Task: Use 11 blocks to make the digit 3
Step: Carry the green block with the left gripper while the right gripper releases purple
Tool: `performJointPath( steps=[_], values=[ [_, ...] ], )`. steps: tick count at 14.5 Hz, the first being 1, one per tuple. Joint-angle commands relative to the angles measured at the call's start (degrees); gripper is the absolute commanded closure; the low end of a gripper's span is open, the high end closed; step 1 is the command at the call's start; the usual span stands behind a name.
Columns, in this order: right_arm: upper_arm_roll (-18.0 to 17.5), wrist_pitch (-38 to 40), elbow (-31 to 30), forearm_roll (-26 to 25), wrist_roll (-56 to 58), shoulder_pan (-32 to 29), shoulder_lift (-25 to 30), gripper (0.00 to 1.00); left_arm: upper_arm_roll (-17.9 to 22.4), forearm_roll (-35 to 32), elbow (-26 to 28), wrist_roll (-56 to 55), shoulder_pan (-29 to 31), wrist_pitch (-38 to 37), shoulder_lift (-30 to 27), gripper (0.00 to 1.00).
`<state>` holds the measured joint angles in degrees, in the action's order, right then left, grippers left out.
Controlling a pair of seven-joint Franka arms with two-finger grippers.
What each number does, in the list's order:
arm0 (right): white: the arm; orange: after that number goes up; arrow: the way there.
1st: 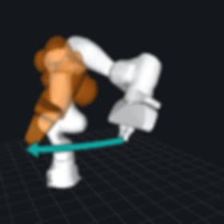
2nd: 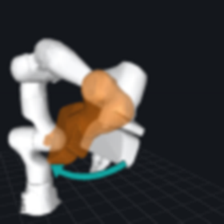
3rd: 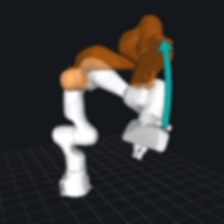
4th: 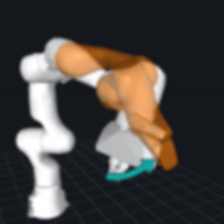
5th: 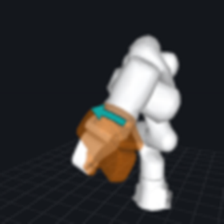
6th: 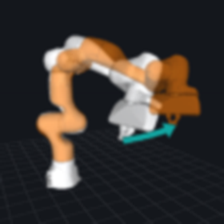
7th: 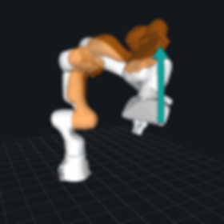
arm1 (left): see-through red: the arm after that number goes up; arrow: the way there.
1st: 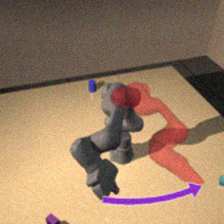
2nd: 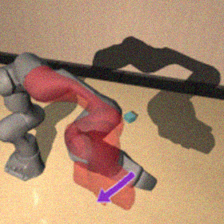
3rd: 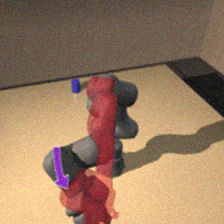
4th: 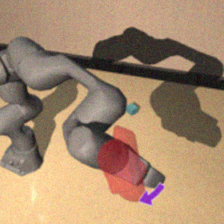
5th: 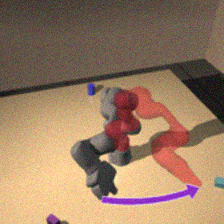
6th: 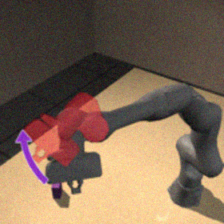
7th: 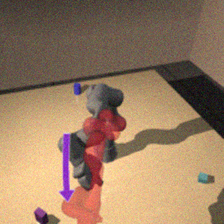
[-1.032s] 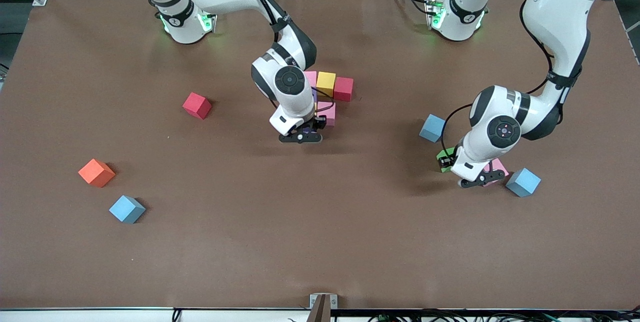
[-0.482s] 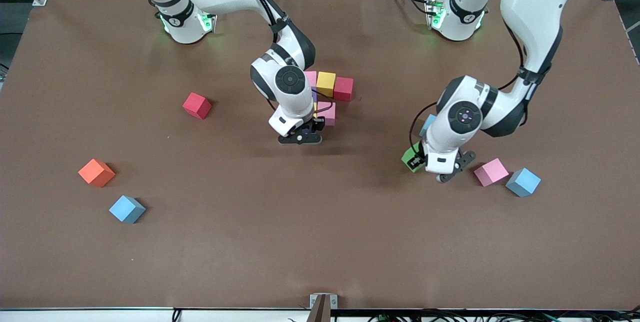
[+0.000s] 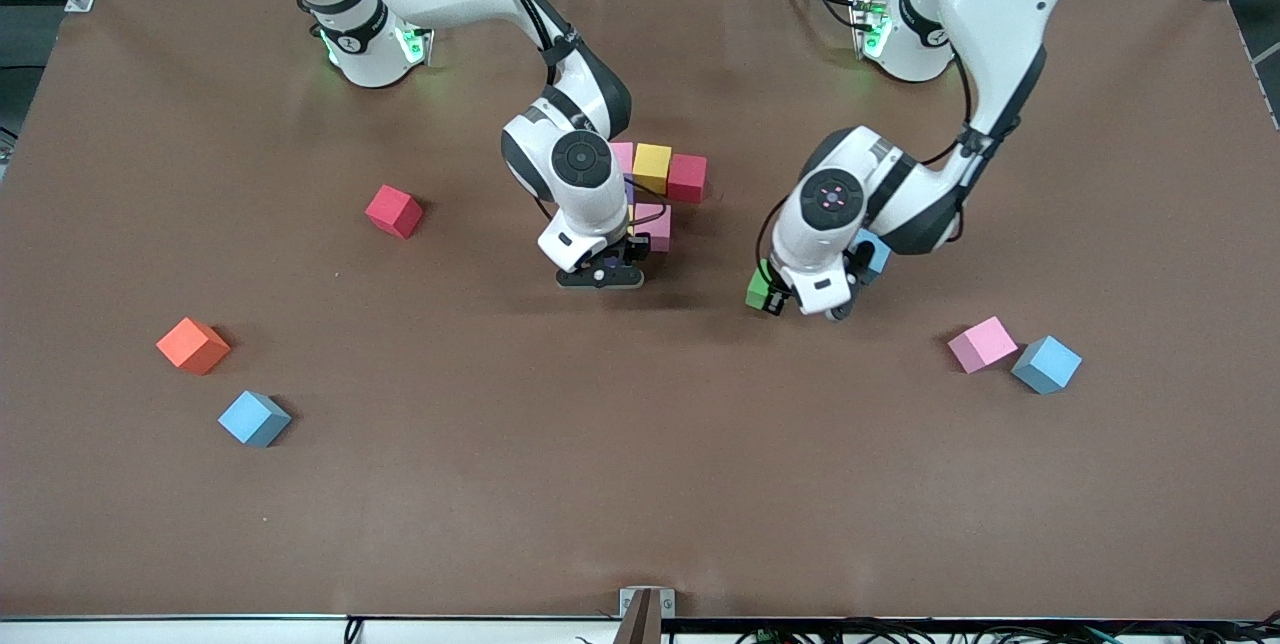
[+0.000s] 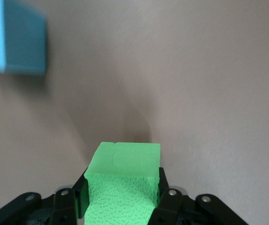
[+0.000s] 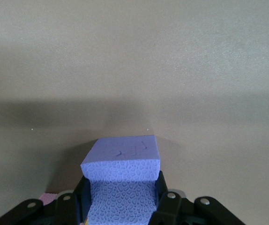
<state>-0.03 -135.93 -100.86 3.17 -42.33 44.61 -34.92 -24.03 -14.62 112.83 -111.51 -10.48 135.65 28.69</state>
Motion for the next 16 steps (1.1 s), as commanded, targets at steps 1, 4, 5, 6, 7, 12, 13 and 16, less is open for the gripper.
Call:
performJointPath(
  steps=[1,4,5,6,7,12,13,16],
  values=[
    [0.1,0.2,0.7,-0.2,-1.9,0.7,-0.5,0.78,0.1,0.5,0.4,-12.2,-2.1,0.8,-0.6,0.69],
    [0.1,0.1,0.7,-0.1,-2.1,0.7,-0.5,0.78,0.1,0.4,0.7,-22.8,-5.4,2.5,-0.3,0.69],
    [0.0,0.0,0.7,-0.1,-2.2,0.7,-0.5,0.78,0.1,0.4,0.7,-24.4,-6.2,2.7,-0.1,0.69],
    [0.0,0.0,0.7,-0.1,-2.3,0.7,-0.5,0.78,0.1,0.5,0.8,-25.9,-7.0,2.9,0.1,0.69],
    [0.0,0.0,0.7,-0.1,-2.3,0.7,-0.5,0.76,0.1,0.4,0.8,-27.9,-7.4,3.1,0.1,0.69],
    [0.1,0.3,0.7,-0.2,-1.6,0.3,-0.5,0.00,0.0,0.4,3.3,-29.6,-9.0,6.5,0.3,0.69],
    [0.1,0.1,0.8,-0.2,-1.6,0.1,-0.5,0.00,-0.4,0.5,3.6,-29.6,-9.3,6.5,0.3,0.69],
    [0.0,0.6,1.8,-0.2,-1.9,0.0,-0.4,0.00,-2.1,0.5,4.1,-29.8,-9.4,6.4,0.1,0.69]
  ],
)
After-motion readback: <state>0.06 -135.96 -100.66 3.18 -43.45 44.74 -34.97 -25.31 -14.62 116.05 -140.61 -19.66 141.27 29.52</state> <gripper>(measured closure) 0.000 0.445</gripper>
